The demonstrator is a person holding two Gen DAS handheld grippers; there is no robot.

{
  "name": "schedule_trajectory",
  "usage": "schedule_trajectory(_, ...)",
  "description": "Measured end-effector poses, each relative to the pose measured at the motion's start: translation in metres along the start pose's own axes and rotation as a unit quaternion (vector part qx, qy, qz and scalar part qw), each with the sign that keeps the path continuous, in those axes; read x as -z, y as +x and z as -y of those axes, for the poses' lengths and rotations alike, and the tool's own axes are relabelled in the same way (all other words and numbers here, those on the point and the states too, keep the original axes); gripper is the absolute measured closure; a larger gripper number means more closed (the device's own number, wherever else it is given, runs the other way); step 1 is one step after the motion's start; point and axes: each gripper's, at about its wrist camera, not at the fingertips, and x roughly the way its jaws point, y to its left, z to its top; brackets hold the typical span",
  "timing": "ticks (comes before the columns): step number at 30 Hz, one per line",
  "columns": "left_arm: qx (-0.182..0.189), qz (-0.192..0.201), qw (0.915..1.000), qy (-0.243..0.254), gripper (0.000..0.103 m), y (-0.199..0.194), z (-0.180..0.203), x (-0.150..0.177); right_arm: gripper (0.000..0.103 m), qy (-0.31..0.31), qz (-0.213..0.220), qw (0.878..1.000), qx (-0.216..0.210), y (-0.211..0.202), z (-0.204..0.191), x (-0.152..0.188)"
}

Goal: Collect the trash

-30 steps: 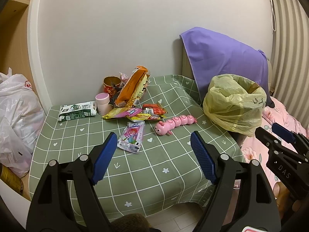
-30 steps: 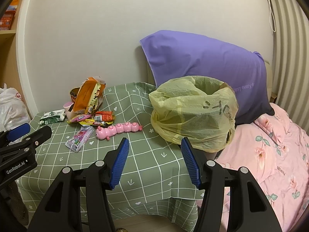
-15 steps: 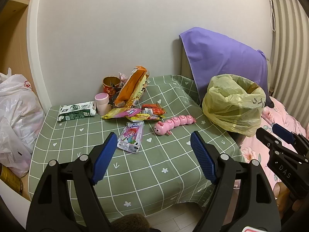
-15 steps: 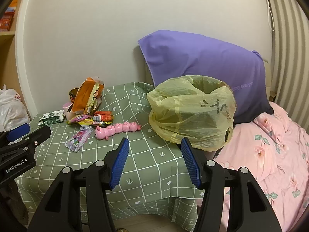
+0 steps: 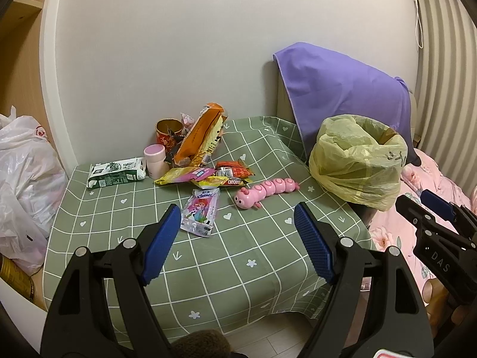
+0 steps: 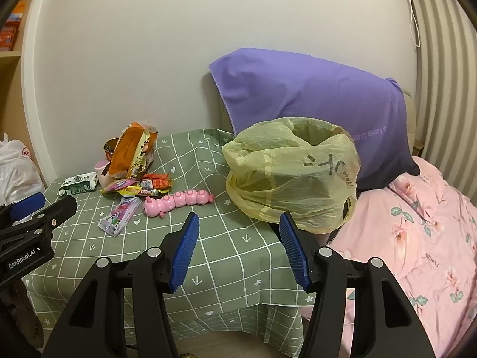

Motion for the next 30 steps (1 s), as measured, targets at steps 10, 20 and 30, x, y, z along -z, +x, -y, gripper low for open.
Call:
schedule_trajectory(10, 0.001, 0.0, 1.0, 0.0, 0.028, 0.0, 0.0, -0.001, 0.05, 0.004, 0.001, 1.0, 0.003, -0.002, 0.003, 0.0)
schedule_trajectory(20, -0.001, -0.001, 1.0, -0.001, 0.029, 0.0, 0.0, 0.0, 0.05, 0.003, -0.001, 1.0, -0.002, -0.001, 0.002, 0.0)
schedule_trajectory(30, -0.008, -0.002, 0.9999, -0.01, 0.028, 0.004, -0.011, -0.002, 0.05, -0.001, -0.005, 1.0, -0.007, 0.003, -0.002, -0.001)
